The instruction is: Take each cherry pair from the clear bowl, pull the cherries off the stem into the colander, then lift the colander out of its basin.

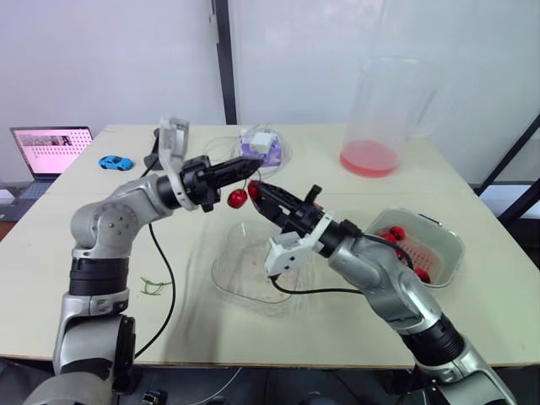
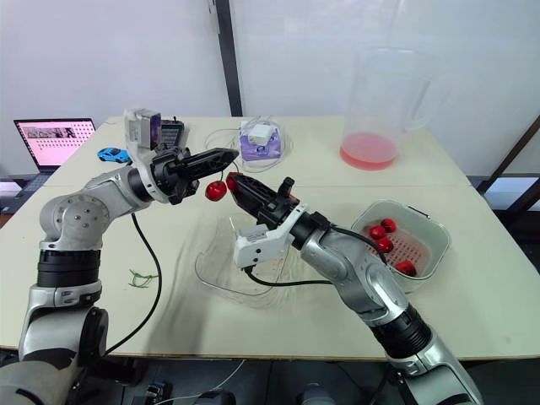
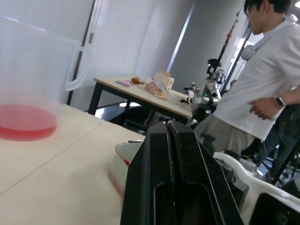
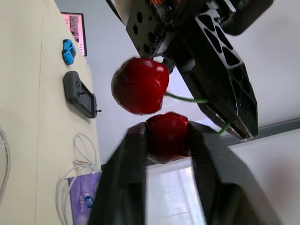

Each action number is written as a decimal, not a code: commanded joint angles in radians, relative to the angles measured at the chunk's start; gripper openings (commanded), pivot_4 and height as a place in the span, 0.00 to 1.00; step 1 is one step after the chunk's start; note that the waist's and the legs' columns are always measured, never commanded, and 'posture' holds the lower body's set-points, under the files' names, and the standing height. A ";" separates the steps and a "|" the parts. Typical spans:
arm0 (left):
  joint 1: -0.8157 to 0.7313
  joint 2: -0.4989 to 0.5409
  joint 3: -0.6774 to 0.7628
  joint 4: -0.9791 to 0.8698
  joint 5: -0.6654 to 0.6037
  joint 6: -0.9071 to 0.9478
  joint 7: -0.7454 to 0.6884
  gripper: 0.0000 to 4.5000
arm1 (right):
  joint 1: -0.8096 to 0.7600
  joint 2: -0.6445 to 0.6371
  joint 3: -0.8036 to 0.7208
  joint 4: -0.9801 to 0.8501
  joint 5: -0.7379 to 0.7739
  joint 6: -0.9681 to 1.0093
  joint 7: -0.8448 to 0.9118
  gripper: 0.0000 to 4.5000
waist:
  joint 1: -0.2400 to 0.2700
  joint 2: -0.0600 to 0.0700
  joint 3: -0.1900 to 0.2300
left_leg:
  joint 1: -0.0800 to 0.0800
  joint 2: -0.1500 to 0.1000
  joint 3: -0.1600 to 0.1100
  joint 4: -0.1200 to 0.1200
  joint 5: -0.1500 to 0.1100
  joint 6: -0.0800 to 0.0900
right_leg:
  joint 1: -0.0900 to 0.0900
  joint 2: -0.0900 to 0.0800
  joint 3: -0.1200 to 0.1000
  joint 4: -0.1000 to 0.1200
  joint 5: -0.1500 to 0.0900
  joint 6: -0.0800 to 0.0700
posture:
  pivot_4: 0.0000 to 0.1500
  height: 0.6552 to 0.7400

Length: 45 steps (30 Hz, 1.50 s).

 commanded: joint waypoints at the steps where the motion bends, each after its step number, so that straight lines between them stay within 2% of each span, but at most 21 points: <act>1: -0.017 -0.002 0.000 0.002 0.005 -0.013 -0.016 0.00 | 0.032 -0.019 -0.064 -0.078 0.074 0.035 0.070 0.74 | 0.001 0.000 0.000 | 0.000 0.000 0.000 0.000 0.000 0.000 | 0.000 0.000 0.000 0.000 0.000 0.000 | 1.00 0.92; 3: -0.020 -0.001 0.000 0.010 0.012 -0.018 -0.020 0.00 | 0.059 -0.023 -0.098 -0.119 0.139 0.070 0.116 0.97 | 0.001 0.000 0.000 | 0.000 0.000 0.000 0.000 0.000 0.000 | 0.000 0.000 0.000 0.000 0.000 0.000 | 1.00 0.92; 4: -0.021 0.001 -0.002 0.014 0.019 -0.023 -0.023 0.00 | 0.071 -0.025 -0.116 -0.138 0.169 0.088 0.135 0.99 | 0.001 0.000 0.000 | 0.000 0.000 0.000 0.000 0.000 0.000 | 0.000 0.000 0.000 0.000 0.000 0.000 | 1.00 0.92; 7: -0.028 0.014 -0.021 0.020 0.053 -0.043 -0.056 0.00 | 0.115 -0.040 -0.174 -0.213 0.273 0.156 0.210 0.99 | 0.001 0.000 0.000 | 0.000 0.000 0.000 0.000 0.000 0.000 | 0.000 0.000 0.000 0.000 0.000 0.000 | 1.00 0.92; 11: -0.040 0.013 -0.026 0.032 0.064 -0.050 -0.077 0.00 | 0.102 0.043 -0.284 -0.298 0.461 0.487 0.266 0.99 | 0.001 0.000 0.000 | 0.000 0.000 0.000 0.000 0.000 0.001 | 0.001 0.000 0.000 0.000 0.000 0.000 | 1.00 0.92; 15: -0.038 0.024 -0.058 0.018 0.099 -0.076 -0.121 0.00 | -0.063 0.209 -0.472 -0.321 0.859 1.006 0.294 0.99 | -0.002 0.000 0.000 | 0.001 0.000 -0.001 0.000 0.000 0.000 | 0.001 0.000 0.000 0.001 0.000 0.000 | 1.00 0.92; 17: -0.035 0.025 -0.071 0.016 0.120 -0.098 -0.136 0.00 | -0.116 0.252 -0.550 -0.320 0.971 1.158 0.277 0.99 | 0.000 0.000 0.000 | 0.001 0.000 -0.001 0.000 0.000 0.000 | 0.000 0.000 0.000 0.004 0.000 -0.001 | 1.00 0.92; 22: -0.031 0.011 -0.079 -0.017 0.106 -0.090 -0.147 0.00 | -0.168 0.266 -0.688 -0.321 1.314 1.481 0.335 0.99 | 0.002 0.000 0.000 | 0.001 0.000 -0.001 0.000 -0.001 0.002 | 0.000 -0.001 -0.001 0.005 -0.001 -0.001 | 1.00 0.92; 24: -0.033 -0.001 -0.075 -0.026 0.093 -0.076 -0.137 0.00 | -0.178 0.272 -0.720 -0.312 1.391 1.539 0.314 0.99 | 0.000 0.001 0.000 | 0.001 0.000 -0.001 0.000 -0.002 0.003 | 0.000 -0.001 -0.001 0.005 -0.001 -0.001 | 1.00 0.92; 29: -0.028 -0.031 -0.068 -0.082 0.050 -0.033 -0.111 0.00 | -0.124 0.198 -0.637 -0.294 1.383 1.454 0.286 0.99 | -0.001 0.001 0.000 | 0.001 0.000 -0.001 0.000 -0.002 0.004 | 0.000 0.000 -0.001 0.005 -0.001 -0.001 | 1.00 0.92; 37: -0.019 -0.051 -0.069 -0.119 0.019 -0.008 -0.094 0.00 | -0.100 0.152 -0.558 -0.287 1.437 1.399 0.266 0.99 | -0.001 0.001 0.000 | 0.001 0.000 -0.001 0.000 -0.002 0.004 | -0.001 0.000 -0.001 0.005 -0.001 -0.001 | 1.00 0.92; 40: -0.018 -0.057 -0.067 -0.120 0.013 -0.005 -0.085 0.00 | -0.102 0.152 -0.553 -0.279 1.463 1.385 0.250 0.79 | -0.001 0.001 0.000 | 0.001 0.000 -0.001 0.000 -0.002 0.004 | -0.001 0.000 0.000 0.005 -0.001 -0.001 | 1.00 0.92; 45: -0.016 -0.061 -0.068 -0.119 0.015 -0.006 -0.083 0.00 | -0.111 0.148 -0.554 -0.275 1.517 1.384 0.216 0.25 | -0.001 0.000 0.000 | 0.001 0.000 -0.001 0.000 -0.002 0.004 | -0.001 0.000 0.000 0.005 -0.001 -0.001 | 1.00 0.92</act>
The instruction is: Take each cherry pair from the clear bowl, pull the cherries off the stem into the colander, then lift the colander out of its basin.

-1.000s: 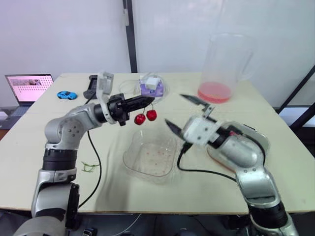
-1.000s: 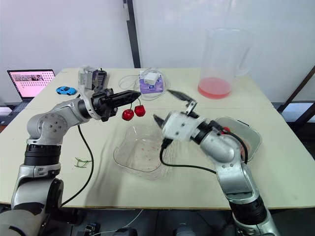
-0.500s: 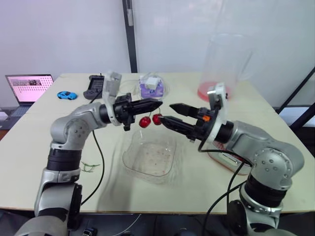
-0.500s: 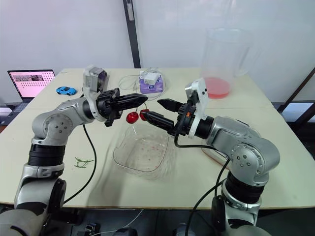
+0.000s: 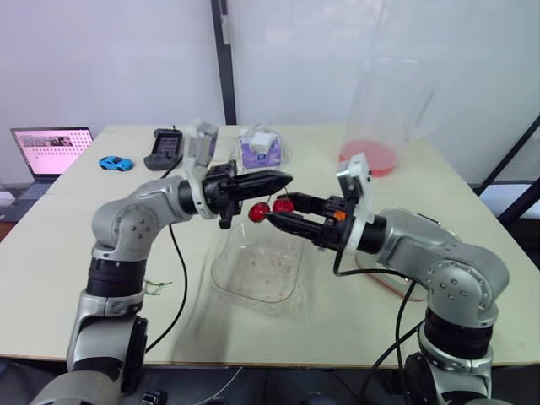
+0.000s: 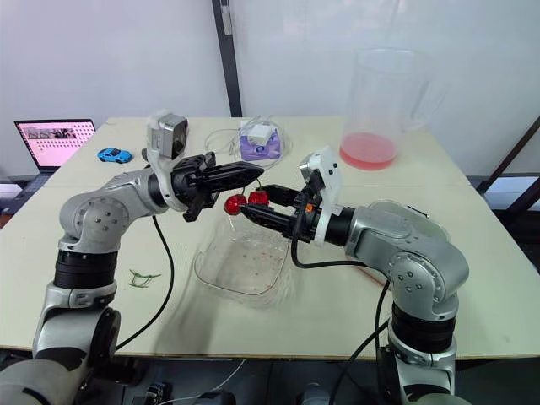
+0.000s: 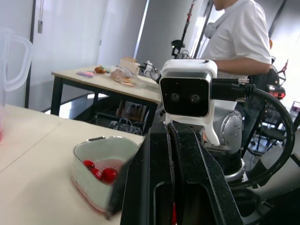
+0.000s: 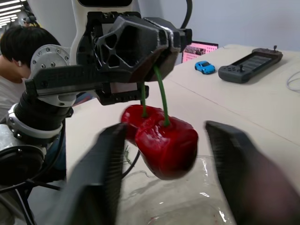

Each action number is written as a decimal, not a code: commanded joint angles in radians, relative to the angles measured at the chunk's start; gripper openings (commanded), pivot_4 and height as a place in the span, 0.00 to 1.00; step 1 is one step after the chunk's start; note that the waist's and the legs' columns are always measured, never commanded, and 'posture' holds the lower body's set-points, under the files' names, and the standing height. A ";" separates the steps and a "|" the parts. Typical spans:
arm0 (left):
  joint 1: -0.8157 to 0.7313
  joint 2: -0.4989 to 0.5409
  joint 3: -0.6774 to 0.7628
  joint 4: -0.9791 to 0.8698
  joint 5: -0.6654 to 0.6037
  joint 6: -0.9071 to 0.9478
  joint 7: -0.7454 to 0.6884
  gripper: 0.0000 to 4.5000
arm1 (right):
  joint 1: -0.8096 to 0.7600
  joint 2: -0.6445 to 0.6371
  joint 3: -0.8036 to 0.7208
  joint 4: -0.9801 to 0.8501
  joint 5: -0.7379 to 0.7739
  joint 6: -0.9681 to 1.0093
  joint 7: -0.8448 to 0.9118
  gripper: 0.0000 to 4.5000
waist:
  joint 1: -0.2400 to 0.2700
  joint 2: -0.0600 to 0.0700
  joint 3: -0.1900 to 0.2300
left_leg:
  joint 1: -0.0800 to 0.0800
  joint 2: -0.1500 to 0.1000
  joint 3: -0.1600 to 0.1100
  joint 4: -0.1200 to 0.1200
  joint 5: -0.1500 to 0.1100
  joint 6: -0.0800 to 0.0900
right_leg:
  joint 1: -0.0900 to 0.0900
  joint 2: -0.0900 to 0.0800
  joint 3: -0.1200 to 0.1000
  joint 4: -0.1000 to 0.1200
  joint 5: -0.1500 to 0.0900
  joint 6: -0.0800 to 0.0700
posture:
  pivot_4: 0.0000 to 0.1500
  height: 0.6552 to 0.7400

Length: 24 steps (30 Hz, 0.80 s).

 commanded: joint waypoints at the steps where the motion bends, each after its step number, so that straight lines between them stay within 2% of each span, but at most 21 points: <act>1: -0.002 0.005 0.014 -0.033 -0.023 -0.004 -0.002 0.00 | -0.017 -0.012 -0.009 -0.013 0.053 -0.020 -0.023 0.25 | 0.000 0.000 0.000 | 0.000 0.000 0.000 0.000 0.000 0.000 | 0.000 0.000 0.000 0.000 0.000 0.000 | 1.00 0.92; 9: -0.007 0.011 0.016 -0.018 -0.013 -0.016 -0.010 0.00 | -0.004 -0.058 0.003 -0.005 0.119 -0.023 -0.053 0.25 | 0.000 0.000 0.000 | 0.000 0.000 0.000 0.000 0.000 0.000 | 0.000 0.000 0.000 0.000 0.000 0.000 | 1.00 0.92; 16: -0.015 0.010 0.019 -0.009 -0.007 -0.025 -0.013 0.00 | 0.057 -0.169 0.068 -0.021 0.155 0.005 -0.025 0.25 | 0.001 0.000 0.000 | 0.000 0.000 0.000 0.000 0.000 0.000 | 0.000 0.000 0.000 -0.001 0.000 0.000 | 1.00 0.92; 21: -0.013 0.005 0.021 -0.008 -0.009 -0.026 -0.011 0.00 | 0.059 -0.216 0.059 -0.018 0.189 0.005 -0.030 0.25 | 0.001 0.000 0.000 | 0.000 0.000 0.000 0.000 0.000 0.000 | 0.000 0.001 0.000 -0.002 0.000 0.000 | 1.00 0.92; 24: -0.010 0.003 0.025 -0.007 -0.008 -0.030 -0.005 0.00 | 0.028 -0.371 0.001 0.025 0.190 -0.007 0.057 0.25 | 0.005 0.000 0.001 | -0.001 0.000 0.000 0.000 0.000 0.000 | 0.000 0.000 0.000 -0.003 0.000 0.000 | 1.00 0.92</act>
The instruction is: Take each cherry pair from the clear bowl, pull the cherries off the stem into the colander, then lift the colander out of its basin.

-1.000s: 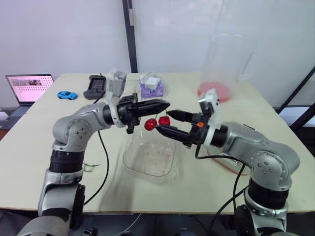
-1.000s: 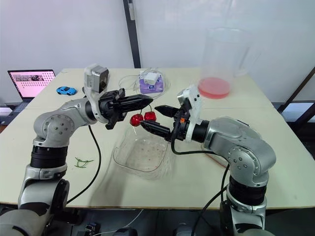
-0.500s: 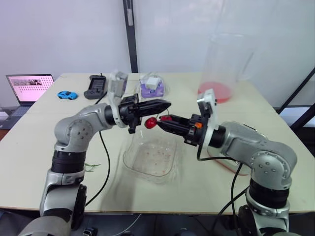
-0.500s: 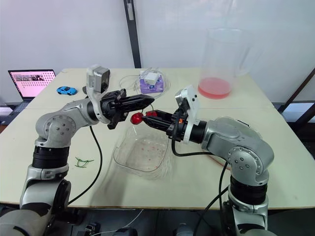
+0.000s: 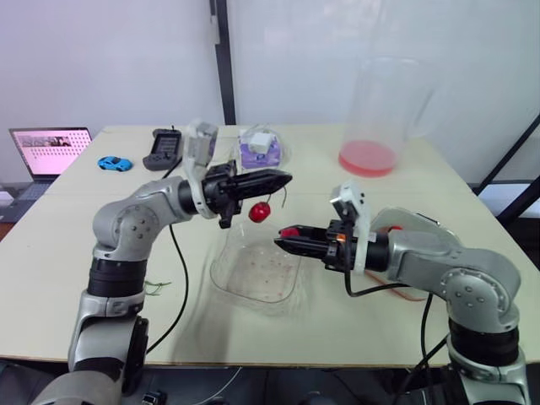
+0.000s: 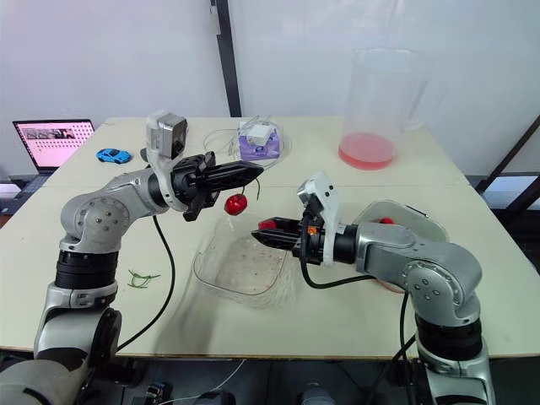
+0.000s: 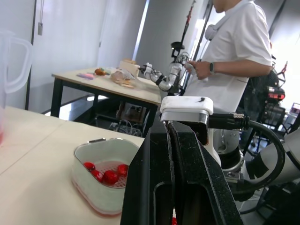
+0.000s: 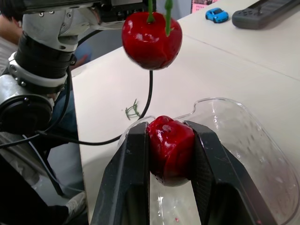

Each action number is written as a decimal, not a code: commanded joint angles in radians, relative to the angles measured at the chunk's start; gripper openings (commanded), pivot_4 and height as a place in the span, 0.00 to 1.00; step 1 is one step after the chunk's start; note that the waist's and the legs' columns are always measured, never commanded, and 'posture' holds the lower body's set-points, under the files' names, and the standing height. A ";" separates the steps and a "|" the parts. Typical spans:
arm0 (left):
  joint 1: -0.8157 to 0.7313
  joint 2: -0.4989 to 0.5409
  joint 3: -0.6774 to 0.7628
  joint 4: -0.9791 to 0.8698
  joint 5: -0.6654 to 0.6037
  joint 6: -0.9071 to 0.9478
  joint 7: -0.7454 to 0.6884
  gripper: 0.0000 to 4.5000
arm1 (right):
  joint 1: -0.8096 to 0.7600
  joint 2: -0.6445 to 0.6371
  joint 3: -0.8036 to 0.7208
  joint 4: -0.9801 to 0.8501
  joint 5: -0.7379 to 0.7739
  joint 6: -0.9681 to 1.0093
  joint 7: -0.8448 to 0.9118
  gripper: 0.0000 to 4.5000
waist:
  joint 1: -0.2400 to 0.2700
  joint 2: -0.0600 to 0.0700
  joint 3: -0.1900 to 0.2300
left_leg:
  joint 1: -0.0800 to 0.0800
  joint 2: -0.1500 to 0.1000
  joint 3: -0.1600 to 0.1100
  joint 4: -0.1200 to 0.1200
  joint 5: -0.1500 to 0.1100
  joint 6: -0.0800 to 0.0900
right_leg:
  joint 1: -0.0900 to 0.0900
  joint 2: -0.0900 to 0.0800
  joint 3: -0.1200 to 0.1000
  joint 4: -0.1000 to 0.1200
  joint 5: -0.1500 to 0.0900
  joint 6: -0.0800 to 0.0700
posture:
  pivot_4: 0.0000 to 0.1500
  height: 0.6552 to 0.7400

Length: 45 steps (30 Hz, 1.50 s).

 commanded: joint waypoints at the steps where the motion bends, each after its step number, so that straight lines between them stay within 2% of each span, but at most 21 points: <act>1: -0.008 0.004 0.021 -0.014 -0.009 -0.023 0.001 0.00 | -0.058 -0.153 -0.085 0.048 -0.020 -0.048 0.083 0.25 | 0.002 0.000 0.000 | 0.000 0.000 0.000 0.000 0.000 0.000 | 0.001 0.000 0.000 -0.001 0.000 0.000 | 1.00 0.92; 7: 0.004 -0.016 0.017 -0.017 -0.005 -0.039 0.014 0.00 | -0.017 -0.490 0.006 0.271 -0.345 -0.325 0.246 0.25 | 0.001 -0.001 0.001 | 0.000 0.000 0.001 -0.001 -0.001 0.002 | 0.002 0.000 0.000 -0.004 0.000 0.000 | 1.00 0.92; 11: 0.007 -0.020 0.012 -0.013 0.002 -0.051 0.012 0.00 | 0.063 -0.609 0.053 0.396 -0.470 -0.425 0.328 0.25 | 0.000 -0.001 0.001 | 0.000 0.000 0.001 0.000 -0.002 0.003 | 0.002 0.000 0.000 -0.006 0.000 0.000 | 1.00 0.92; 16: 0.019 -0.019 0.006 -0.018 0.009 -0.063 0.013 0.00 | 0.164 -0.635 0.078 0.477 -0.583 -0.502 0.338 0.25 | -0.002 0.000 0.001 | 0.000 0.000 0.002 0.000 -0.002 0.003 | 0.002 0.000 0.001 -0.006 0.000 0.000 | 1.00 0.92; 22: 0.021 -0.021 0.008 -0.020 0.001 -0.057 0.008 0.00 | 0.172 -0.602 0.114 0.501 -0.681 -0.525 0.300 0.25 | -0.001 0.000 0.001 | 0.000 0.000 0.002 0.000 -0.002 0.003 | 0.002 0.000 0.001 -0.006 0.000 0.000 | 1.00 0.92; 25: 0.012 -0.019 0.012 -0.009 0.002 -0.056 0.007 0.00 | 0.161 -0.593 0.103 0.500 -0.693 -0.519 0.306 0.43 | 0.000 0.000 0.001 | 0.000 0.000 0.002 0.000 -0.001 0.003 | 0.002 0.000 0.001 -0.006 0.000 0.000 | 1.00 0.92; 27: 0.006 -0.020 0.016 -0.003 -0.001 -0.053 0.011 0.00 | 0.152 -0.601 0.095 0.497 -0.700 -0.511 0.316 0.68 | 0.000 0.000 0.001 | 0.000 0.000 0.002 0.000 -0.001 0.003 | 0.002 0.000 0.001 -0.006 0.000 0.000 | 1.00 0.92; 28: 0.003 -0.020 0.017 -0.002 -0.002 -0.052 0.013 0.00 | 0.148 -0.605 0.091 0.496 -0.702 -0.507 0.320 0.75 | 0.000 0.000 0.001 | 0.000 0.000 0.002 0.000 -0.001 0.003 | 0.002 0.000 0.001 -0.006 0.000 0.000 | 1.00 0.92; 30: -0.007 -0.023 0.021 0.001 -0.010 -0.045 0.021 0.00 | 0.135 -0.626 0.065 0.477 -0.683 -0.459 0.336 0.99 | 0.000 0.000 0.001 | 0.000 0.000 0.002 0.000 -0.001 0.003 | 0.002 0.000 0.001 -0.006 0.000 0.000 | 1.00 0.92; 33: -0.017 -0.024 0.025 0.002 -0.019 -0.037 0.028 0.00 | 0.108 -0.638 0.010 0.433 -0.617 -0.349 0.362 0.99 | 0.001 0.000 0.001 | 0.000 0.000 0.002 0.000 -0.001 0.003 | 0.002 0.000 0.001 -0.006 0.000 0.000 | 1.00 0.92; 38: -0.029 -0.024 0.030 0.001 -0.035 -0.025 0.038 0.00 | 0.009 -0.547 -0.107 0.306 -0.406 -0.175 0.376 0.99 | -0.003 0.000 0.001 | 0.000 0.001 0.001 0.000 -0.001 0.003 | 0.002 0.001 0.001 -0.006 0.000 0.000 | 1.00 0.92; 41: -0.039 -0.036 0.030 0.000 -0.044 -0.020 0.049 0.00 | -0.028 -0.319 -0.059 0.129 -0.285 -0.167 0.284 0.99 | -0.004 -0.003 -0.001 | 0.001 0.002 0.000 0.000 -0.002 0.003 | 0.003 0.002 0.000 -0.006 0.000 0.000 | 1.00 0.92; 43: -0.038 -0.038 0.029 -0.004 -0.048 -0.015 0.051 0.00 | -0.042 -0.229 -0.046 0.079 -0.250 -0.139 0.230 0.99 | -0.002 -0.003 0.000 | 0.001 0.001 0.000 0.000 -0.001 0.003 | 0.003 0.001 0.000 -0.005 0.000 0.000 | 1.00 0.92; 45: -0.037 -0.039 0.029 -0.007 -0.050 -0.011 0.053 0.00 | -0.066 -0.084 -0.031 0.057 -0.205 -0.124 0.139 0.99 | 0.002 -0.001 0.000 | -0.001 0.000 0.000 0.000 -0.001 0.001 | 0.002 0.000 0.000 -0.005 0.000 0.000 | 1.00 0.92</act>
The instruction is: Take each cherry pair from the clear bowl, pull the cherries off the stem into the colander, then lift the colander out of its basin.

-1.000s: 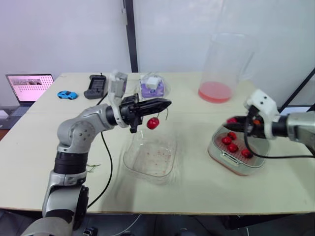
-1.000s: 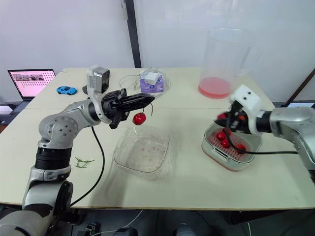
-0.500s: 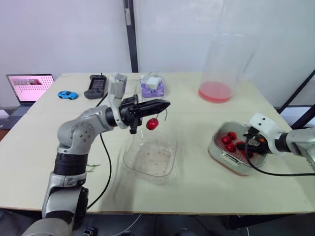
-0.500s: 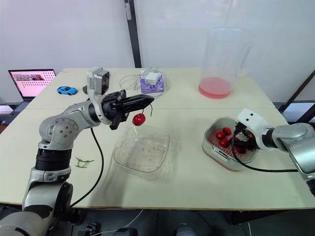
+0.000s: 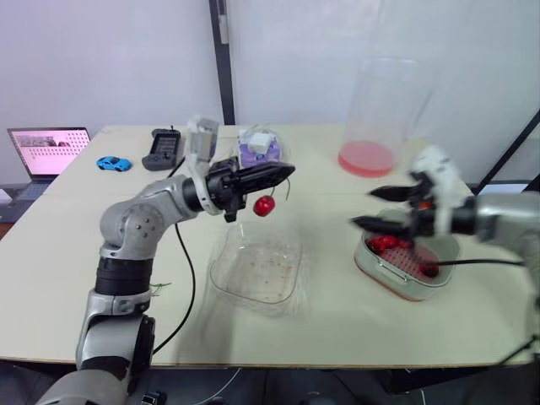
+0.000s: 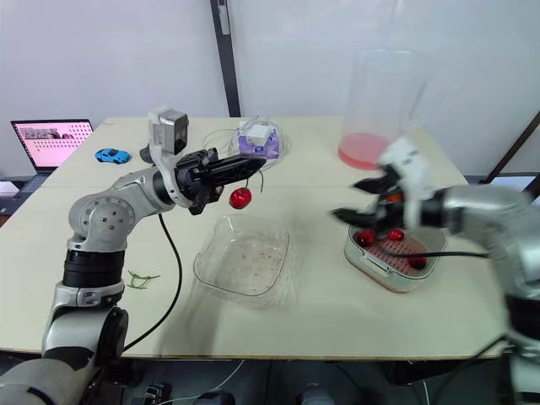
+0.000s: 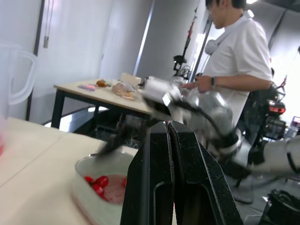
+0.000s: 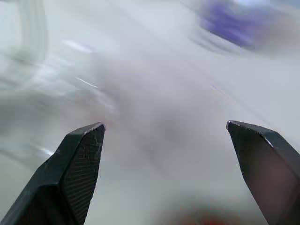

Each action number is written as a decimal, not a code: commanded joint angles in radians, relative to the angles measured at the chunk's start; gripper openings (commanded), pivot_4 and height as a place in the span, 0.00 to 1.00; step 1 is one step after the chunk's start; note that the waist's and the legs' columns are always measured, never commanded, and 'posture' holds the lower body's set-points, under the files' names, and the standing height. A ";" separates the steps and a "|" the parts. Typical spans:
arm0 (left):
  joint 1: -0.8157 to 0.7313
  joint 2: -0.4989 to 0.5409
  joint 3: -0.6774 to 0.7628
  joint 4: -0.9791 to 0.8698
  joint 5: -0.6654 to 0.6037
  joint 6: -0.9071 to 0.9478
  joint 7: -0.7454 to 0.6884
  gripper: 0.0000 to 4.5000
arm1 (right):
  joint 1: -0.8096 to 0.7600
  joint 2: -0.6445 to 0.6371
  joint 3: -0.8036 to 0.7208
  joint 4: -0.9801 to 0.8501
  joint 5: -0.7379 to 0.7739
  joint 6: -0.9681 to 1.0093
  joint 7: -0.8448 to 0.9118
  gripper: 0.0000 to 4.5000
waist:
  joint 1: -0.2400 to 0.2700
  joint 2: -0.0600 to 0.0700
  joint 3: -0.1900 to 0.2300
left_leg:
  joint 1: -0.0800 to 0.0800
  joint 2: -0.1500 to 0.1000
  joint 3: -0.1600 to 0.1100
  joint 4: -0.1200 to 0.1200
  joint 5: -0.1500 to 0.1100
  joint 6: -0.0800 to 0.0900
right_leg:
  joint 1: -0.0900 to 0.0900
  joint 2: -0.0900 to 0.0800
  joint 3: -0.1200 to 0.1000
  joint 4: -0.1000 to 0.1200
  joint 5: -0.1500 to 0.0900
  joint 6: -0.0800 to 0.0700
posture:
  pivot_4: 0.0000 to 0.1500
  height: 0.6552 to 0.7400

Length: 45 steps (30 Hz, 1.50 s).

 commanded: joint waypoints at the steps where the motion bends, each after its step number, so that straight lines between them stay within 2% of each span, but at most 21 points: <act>1: -0.017 0.004 0.019 -0.027 -0.027 0.004 0.005 0.00 | -0.058 0.155 -0.026 -0.060 0.081 0.021 -0.141 0.99 | 0.002 0.000 0.000 | 0.000 0.000 0.000 0.000 0.002 -0.004 | 0.000 0.000 0.000 0.000 0.000 0.000 | 1.00 0.92; 3: -0.014 0.007 0.019 -0.033 -0.029 0.008 0.007 0.00 | -0.054 0.228 -0.013 -0.074 0.096 0.025 -0.193 0.99 | 0.004 0.000 0.000 | 0.000 -0.001 0.000 0.000 0.002 -0.004 | 0.000 -0.001 0.000 0.000 0.000 0.000 | 1.00 0.92; 12: -0.006 0.010 0.016 -0.051 -0.030 -0.001 0.028 0.00 | -0.060 0.408 -0.012 -0.068 0.197 0.005 -0.330 0.99 | -0.004 0.000 0.000 | 0.001 0.000 0.000 0.000 0.002 -0.003 | 0.000 0.000 0.000 0.001 0.000 0.000 | 1.00 0.92; 27: 0.010 0.012 0.000 -0.055 0.007 -0.048 0.027 0.00 | -0.113 0.480 0.043 -0.002 0.215 -0.038 -0.407 0.99 | -0.003 0.000 0.000 | 0.001 0.000 0.000 -0.001 0.001 -0.002 | -0.001 0.000 0.000 0.002 0.000 0.000 | 1.00 0.92; 30: 0.008 0.006 0.003 -0.056 0.003 -0.049 0.034 0.00 | -0.114 0.484 0.041 0.001 0.228 -0.034 -0.416 0.81 | -0.003 0.000 0.000 | 0.001 0.000 0.000 -0.001 0.001 -0.002 | -0.001 0.000 0.000 0.002 0.000 0.000 | 1.00 0.92; 35: 0.010 0.008 0.000 -0.057 0.004 -0.049 0.033 0.00 | -0.118 0.485 0.041 0.001 0.244 -0.036 -0.432 0.26 | -0.003 0.000 0.000 | 0.001 0.000 -0.001 -0.001 0.001 -0.002 | -0.001 0.000 0.000 0.002 0.000 0.000 | 1.00 0.92; 36: 0.011 0.009 0.001 -0.057 0.004 -0.049 0.032 0.00 | -0.118 0.482 0.042 -0.001 0.246 -0.036 -0.434 0.21 | -0.003 0.000 0.000 | 0.001 0.000 -0.001 -0.001 0.001 -0.001 | -0.001 0.000 0.000 0.002 0.000 0.000 | 1.00 0.92; 37: 0.012 0.010 0.001 -0.057 0.004 -0.049 0.031 0.00 | -0.118 0.480 0.043 -0.003 0.248 -0.035 -0.436 0.18 | -0.003 0.000 0.000 | 0.001 0.000 0.000 -0.001 0.001 -0.001 | -0.001 0.000 0.000 0.002 0.000 0.000 | 1.00 0.92; 45: 0.006 0.008 0.000 -0.047 0.010 -0.056 0.025 0.00 | -0.101 0.442 0.076 -0.019 0.265 0.000 -0.422 0.18 | -0.003 0.000 0.000 | 0.001 0.000 0.000 -0.001 0.000 0.000 | -0.001 0.000 0.000 0.002 0.000 0.000 | 1.00 0.92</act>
